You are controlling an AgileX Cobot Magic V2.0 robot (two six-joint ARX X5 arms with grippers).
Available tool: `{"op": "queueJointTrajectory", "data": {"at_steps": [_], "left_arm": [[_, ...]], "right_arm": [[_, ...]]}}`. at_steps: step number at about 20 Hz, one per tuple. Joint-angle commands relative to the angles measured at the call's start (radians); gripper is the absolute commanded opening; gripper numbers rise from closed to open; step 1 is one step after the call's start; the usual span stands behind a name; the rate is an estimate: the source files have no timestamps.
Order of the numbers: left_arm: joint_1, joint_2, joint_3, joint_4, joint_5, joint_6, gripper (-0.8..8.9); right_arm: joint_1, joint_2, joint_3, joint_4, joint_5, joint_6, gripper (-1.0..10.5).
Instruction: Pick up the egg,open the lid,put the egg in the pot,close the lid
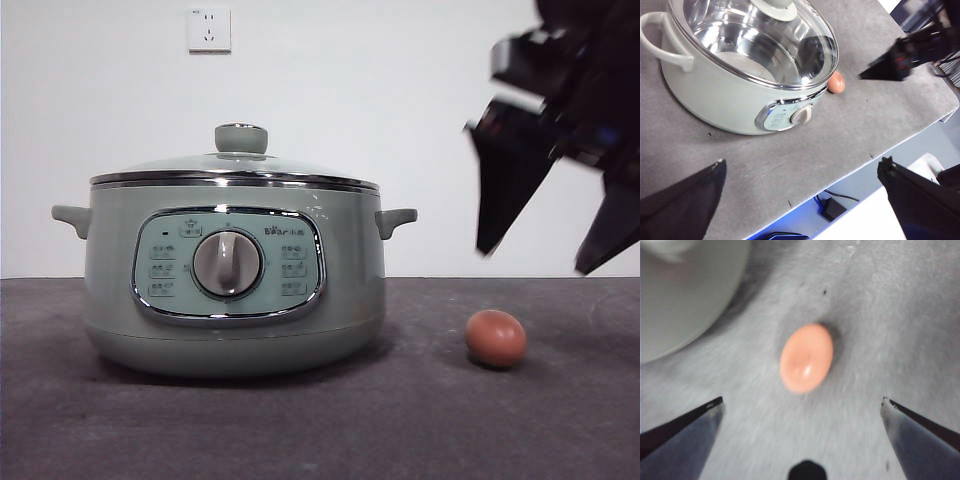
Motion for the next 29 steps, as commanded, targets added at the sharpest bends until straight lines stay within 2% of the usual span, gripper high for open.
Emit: {"op": "queueJointTrajectory", "data": {"at_steps": [1,10,15,18,24,29], "left_arm": [[-0.002,0.0,0.001,0.008,0.002,-0.006,6.35],[-0.002,0.0,0.001,0.008,-0.002,-0.006,6.35],[-0.002,0.0,0.001,0.008,-0.003,-0.006,6.35],[-0.002,0.0,0.001,0.008,-0.003,-0.006,6.35],[-0.002,0.004,0.001,0.032,-0.014,-0.006,6.35],[-0.005,0.083,0.011,0.133,-0.036,-0.014,6.35]], "right_arm": [[0.025,0.068,0.0,0.056,0.043,0.025,5.6],[0.033,0.233,0.0,0.186,0.048,0.043,5.2],[0.033,0.24,0.0,0.193,0.043,0.047,1.7],[0.033,0.24,0.0,0.189,0.037,0.046,0.1],[0.032,0.23,0.0,0.186,0.037,0.046,-0.1],[0.032,0.084,0.0,0.117,0.04,0.04,-0.1]]}}
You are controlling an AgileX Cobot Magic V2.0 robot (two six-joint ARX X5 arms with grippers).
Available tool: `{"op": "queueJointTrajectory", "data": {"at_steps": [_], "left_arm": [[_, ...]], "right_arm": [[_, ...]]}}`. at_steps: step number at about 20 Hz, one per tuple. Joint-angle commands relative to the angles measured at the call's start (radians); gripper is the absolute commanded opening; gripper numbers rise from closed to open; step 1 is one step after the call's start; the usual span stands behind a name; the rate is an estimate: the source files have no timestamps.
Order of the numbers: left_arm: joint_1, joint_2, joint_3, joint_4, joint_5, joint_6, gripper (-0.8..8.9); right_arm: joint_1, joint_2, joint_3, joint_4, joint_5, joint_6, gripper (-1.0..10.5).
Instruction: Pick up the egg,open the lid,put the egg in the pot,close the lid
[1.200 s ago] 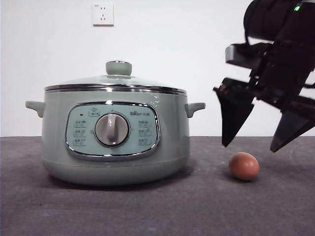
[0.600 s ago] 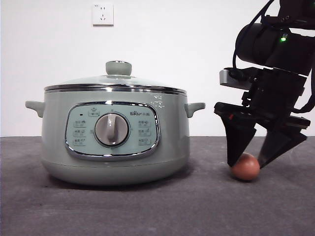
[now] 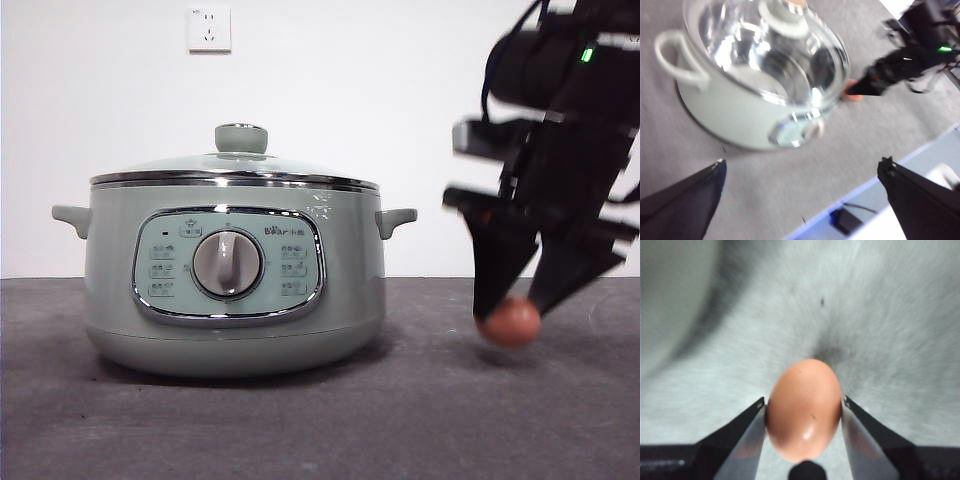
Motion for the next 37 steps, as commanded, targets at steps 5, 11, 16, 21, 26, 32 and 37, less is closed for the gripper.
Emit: {"op": "queueJointTrajectory", "data": {"at_steps": [5,11,16,21,26,32,37], "left_arm": [[-0.07,0.224,0.135,0.157,-0.059,-0.01,6.35],[-0.287,0.526,0.319,0.295,-0.25,-0.01,6.35],[-0.437,0.755,0.419,0.407,-0.413,-0.003,6.34],[-0.497,0.925,0.459,0.472,-0.491,0.001,6.34],[-0.518,0.985,0.459,0.484,-0.54,0.0,6.24],[-0.54,0.985,0.459,0.479,-0.566,0.0,2.76],[-0.541,0.985,0.459,0.454,-0.567,-0.001,1.38]], "right_arm": [[0.002,-0.31,-0.001,-0.119,0.002,-0.006,-0.1],[0.002,-0.562,-0.001,-0.206,0.001,-0.005,-0.1],[0.002,-0.67,-0.001,-0.257,0.001,-0.005,-0.1],[0.002,-0.706,-0.001,-0.285,0.001,-0.005,-0.1],[0.002,-0.707,-0.001,-0.284,0.001,-0.005,-0.1],[0.002,-0.707,-0.001,-0.283,0.002,-0.006,-0.1],[0.002,-0.707,-0.001,-0.283,0.002,-0.014,-0.1]]}}
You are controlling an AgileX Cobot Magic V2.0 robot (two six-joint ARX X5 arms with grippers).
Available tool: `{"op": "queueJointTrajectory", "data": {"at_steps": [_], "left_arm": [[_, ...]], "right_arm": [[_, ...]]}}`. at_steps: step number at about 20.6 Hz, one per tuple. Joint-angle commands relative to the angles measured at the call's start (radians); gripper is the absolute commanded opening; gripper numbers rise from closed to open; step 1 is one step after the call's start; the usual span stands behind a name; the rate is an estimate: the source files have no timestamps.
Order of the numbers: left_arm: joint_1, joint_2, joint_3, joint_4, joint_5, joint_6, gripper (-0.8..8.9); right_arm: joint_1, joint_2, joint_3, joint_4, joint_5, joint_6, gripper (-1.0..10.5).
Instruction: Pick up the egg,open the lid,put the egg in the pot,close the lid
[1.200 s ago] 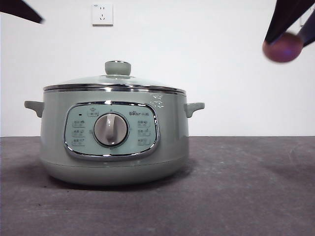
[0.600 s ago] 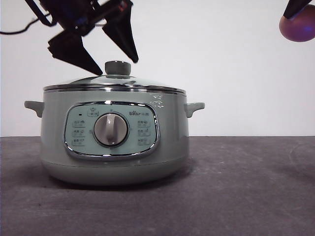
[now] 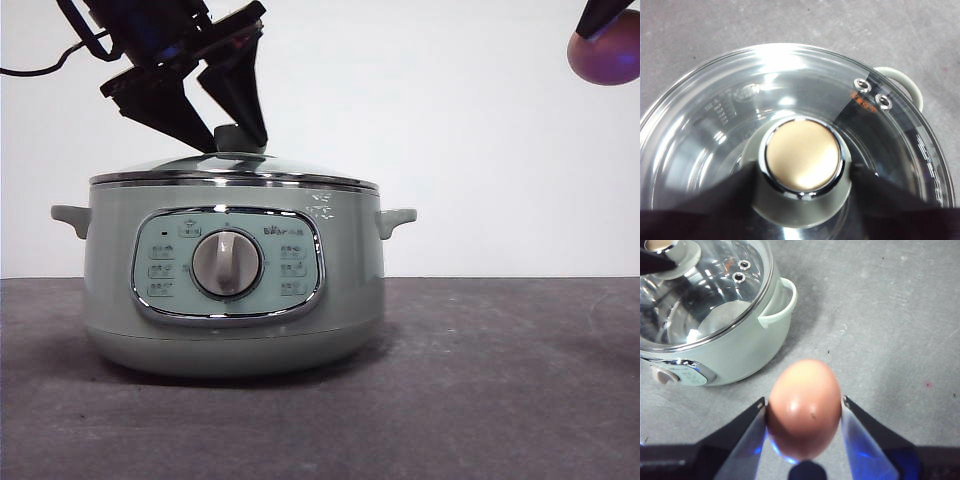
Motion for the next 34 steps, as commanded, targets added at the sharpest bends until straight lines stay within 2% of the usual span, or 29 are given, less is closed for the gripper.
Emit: {"op": "queueJointTrajectory", "data": {"at_steps": [1,5,19,23,25,28,34], "left_arm": [[-0.004,0.003,0.0,-0.001,0.003,0.003,1.11],[-0.004,0.003,0.0,0.001,0.003,0.001,-0.12],[0.0,-0.084,0.003,0.056,-0.001,0.001,-0.08],[0.004,-0.141,0.06,-0.005,-0.011,0.001,-0.08],[0.005,-0.197,0.091,-0.043,-0.029,0.002,-0.08],[0.005,-0.296,0.145,-0.153,-0.061,0.01,-0.08],[0.005,-0.509,0.164,-0.346,-0.15,0.012,-0.08]], "right_arm": [[0.002,-0.002,-0.001,0.007,0.001,-0.006,-0.1],[0.002,-0.002,-0.001,0.006,0.001,-0.006,-0.1],[0.002,-0.002,-0.001,0.007,-0.001,-0.006,-0.1],[0.003,0.006,-0.001,0.031,-0.01,-0.006,-0.1],[0.003,0.029,-0.001,0.07,-0.066,-0.006,-0.1],[0.018,0.096,0.0,0.162,-0.108,-0.005,-0.1],[0.156,0.369,0.134,0.288,-0.106,-0.016,-0.1]]}}
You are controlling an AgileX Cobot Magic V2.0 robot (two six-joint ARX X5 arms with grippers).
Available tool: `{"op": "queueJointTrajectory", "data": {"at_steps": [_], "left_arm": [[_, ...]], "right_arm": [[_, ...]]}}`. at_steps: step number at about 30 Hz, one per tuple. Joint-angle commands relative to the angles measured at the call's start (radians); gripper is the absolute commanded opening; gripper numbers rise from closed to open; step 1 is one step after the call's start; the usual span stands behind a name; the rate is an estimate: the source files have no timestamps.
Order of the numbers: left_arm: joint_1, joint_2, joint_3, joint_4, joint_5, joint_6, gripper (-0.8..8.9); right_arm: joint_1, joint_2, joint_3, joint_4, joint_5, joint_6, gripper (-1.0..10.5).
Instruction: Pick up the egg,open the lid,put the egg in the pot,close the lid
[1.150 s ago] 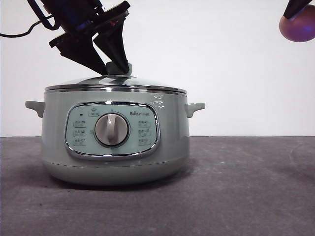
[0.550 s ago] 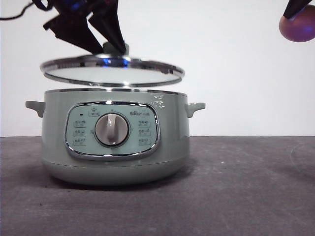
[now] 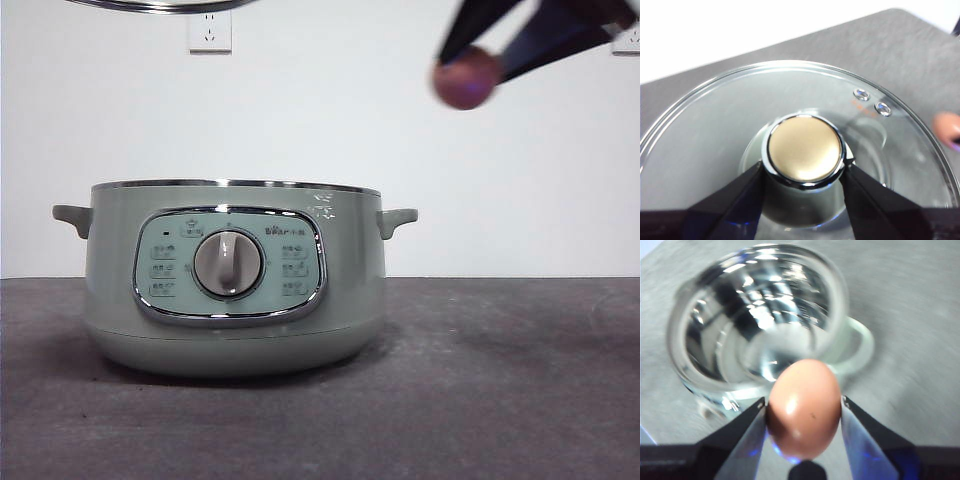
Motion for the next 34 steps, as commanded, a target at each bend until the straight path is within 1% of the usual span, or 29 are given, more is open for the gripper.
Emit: {"op": "queueJointTrajectory", "data": {"at_steps": [1,6,10,12,15,18,21,24,26,34], "left_arm": [[0.003,-0.079,0.009,-0.019,-0.032,0.004,-0.08],[0.003,-0.163,0.009,-0.103,-0.074,-0.008,-0.08],[0.003,-0.224,0.009,-0.169,-0.078,-0.019,-0.08],[0.003,-0.248,0.009,-0.193,-0.079,-0.033,-0.08],[0.003,-0.276,0.009,-0.223,-0.079,-0.043,-0.08],[0.003,-0.293,0.009,-0.242,-0.079,-0.056,-0.08],[0.003,-0.298,0.009,-0.256,-0.079,-0.06,-0.08],[0.003,-0.298,0.009,-0.265,-0.079,-0.06,-0.08],[0.003,-0.298,0.009,-0.264,-0.078,-0.059,-0.08],[0.003,-0.298,0.009,-0.262,-0.077,-0.059,-0.08]], "right_arm": [[0.056,0.128,0.1,0.045,-0.002,-0.016,-0.1],[0.113,0.327,0.255,0.048,0.005,-0.059,-0.1],[0.148,0.484,0.366,0.048,0.011,-0.095,-0.1],[0.163,0.546,0.408,0.049,0.033,-0.114,-0.1],[0.179,0.642,0.466,0.053,0.038,-0.151,-0.1],[0.19,0.718,0.493,0.08,0.062,-0.178,-0.1],[0.192,0.771,0.496,0.111,0.064,-0.191,-0.1],[0.196,0.809,0.496,0.12,0.112,-0.204,-0.1],[0.196,0.826,0.496,0.12,0.113,-0.224,-0.1],[0.202,0.864,0.496,0.11,0.113,-0.224,-0.1]]}}
